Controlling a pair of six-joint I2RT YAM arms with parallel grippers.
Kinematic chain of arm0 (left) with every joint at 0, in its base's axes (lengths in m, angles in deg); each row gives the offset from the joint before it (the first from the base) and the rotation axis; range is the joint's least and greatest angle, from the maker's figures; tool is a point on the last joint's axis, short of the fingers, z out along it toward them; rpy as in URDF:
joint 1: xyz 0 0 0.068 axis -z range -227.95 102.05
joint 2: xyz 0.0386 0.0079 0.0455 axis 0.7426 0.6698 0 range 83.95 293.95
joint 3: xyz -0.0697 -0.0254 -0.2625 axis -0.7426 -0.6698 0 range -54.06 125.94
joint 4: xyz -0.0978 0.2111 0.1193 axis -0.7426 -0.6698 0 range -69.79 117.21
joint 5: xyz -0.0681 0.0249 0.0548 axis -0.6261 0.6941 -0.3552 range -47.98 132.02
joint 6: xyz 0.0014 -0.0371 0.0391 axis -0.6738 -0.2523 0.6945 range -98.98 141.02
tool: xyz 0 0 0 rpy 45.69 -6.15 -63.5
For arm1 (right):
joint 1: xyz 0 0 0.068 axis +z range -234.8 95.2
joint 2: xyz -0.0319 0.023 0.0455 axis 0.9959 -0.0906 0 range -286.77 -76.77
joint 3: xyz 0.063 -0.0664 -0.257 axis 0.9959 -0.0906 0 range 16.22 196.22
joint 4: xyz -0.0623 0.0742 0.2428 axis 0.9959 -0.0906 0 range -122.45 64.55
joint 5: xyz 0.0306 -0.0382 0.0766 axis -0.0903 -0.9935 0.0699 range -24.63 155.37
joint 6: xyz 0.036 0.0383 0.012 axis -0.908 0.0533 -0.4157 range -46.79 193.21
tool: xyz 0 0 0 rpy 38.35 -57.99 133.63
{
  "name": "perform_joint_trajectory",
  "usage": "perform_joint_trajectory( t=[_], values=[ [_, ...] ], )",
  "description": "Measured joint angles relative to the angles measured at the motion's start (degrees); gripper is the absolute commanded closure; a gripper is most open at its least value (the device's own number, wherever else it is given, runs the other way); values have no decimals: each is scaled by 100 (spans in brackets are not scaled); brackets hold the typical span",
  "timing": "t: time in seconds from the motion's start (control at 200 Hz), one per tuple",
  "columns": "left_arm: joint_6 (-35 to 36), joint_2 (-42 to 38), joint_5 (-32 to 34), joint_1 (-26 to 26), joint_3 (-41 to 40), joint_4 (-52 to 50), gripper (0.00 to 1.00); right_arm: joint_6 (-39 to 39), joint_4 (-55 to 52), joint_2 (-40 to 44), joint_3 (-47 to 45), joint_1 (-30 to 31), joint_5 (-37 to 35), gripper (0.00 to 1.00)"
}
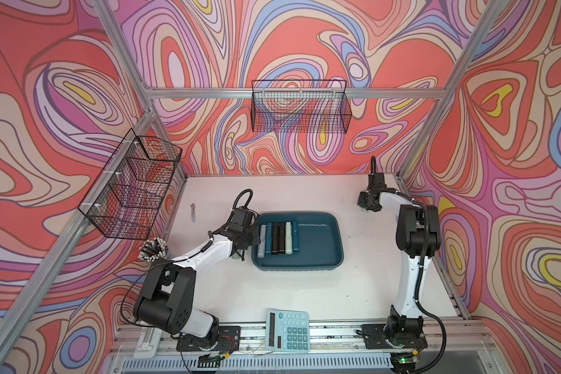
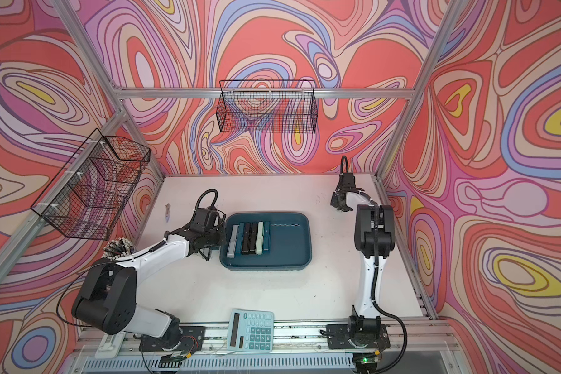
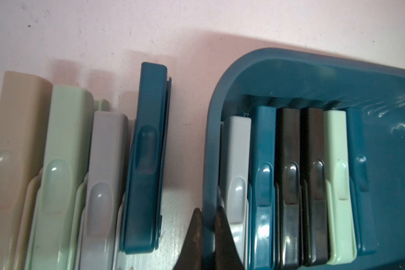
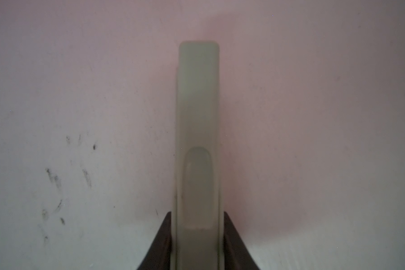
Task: Put the pruning pliers into the storage box
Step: Pick up the pruning pliers from the center of the board.
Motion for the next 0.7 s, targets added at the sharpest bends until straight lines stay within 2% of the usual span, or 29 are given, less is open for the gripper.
perform_joint_trajectory(
  t=[0.29, 0.481, 0.611, 0.701],
  values=[
    [-37, 0, -4, 0, -2, 11, 95, -131, 181, 1034, -859, 0, 219, 80],
    [-39, 0, -7, 0, -7, 20, 95, -365, 402, 2059, -1633, 92, 382, 80],
    [-39, 4, -9, 0, -7, 24, 95, -505, 393, 2765, -2055, 356, 382, 80],
    [-39, 11, -26, 0, -7, 33, 95, -608, 374, 3322, -2371, 780, 323, 80]
  ],
)
